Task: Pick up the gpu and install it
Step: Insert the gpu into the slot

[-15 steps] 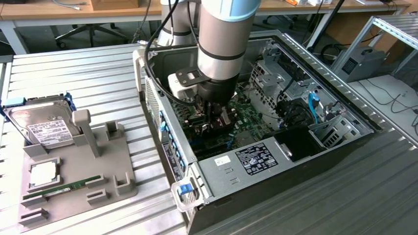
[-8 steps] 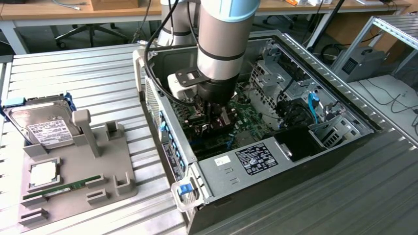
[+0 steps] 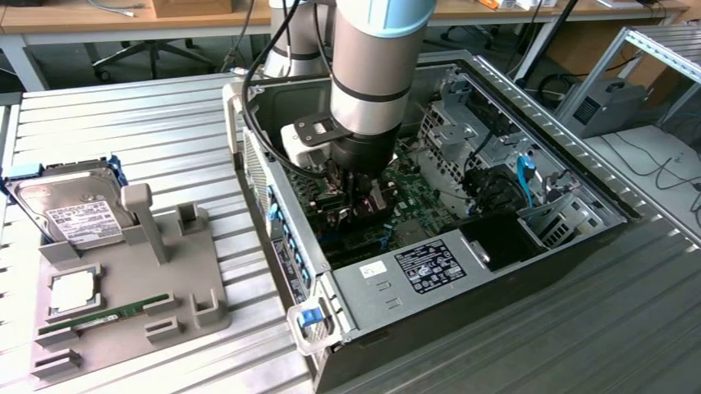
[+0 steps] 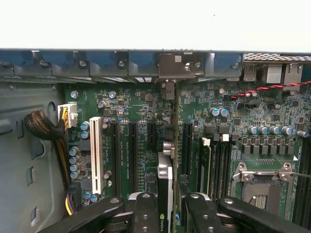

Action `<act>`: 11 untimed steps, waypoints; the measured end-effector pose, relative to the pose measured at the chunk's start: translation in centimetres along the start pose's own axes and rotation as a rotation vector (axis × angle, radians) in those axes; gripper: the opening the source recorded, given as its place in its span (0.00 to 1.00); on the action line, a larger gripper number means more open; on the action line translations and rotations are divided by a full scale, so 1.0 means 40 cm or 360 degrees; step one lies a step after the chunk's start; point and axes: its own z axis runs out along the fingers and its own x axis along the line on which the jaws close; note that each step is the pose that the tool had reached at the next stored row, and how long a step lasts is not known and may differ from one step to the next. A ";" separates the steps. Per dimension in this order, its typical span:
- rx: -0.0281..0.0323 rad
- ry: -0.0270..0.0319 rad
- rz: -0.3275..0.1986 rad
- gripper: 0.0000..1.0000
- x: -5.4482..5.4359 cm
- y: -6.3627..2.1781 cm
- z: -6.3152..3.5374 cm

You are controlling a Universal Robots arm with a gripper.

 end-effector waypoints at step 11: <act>0.00003 -0.00001 0.0000 0.27 0.000 0.002 0.001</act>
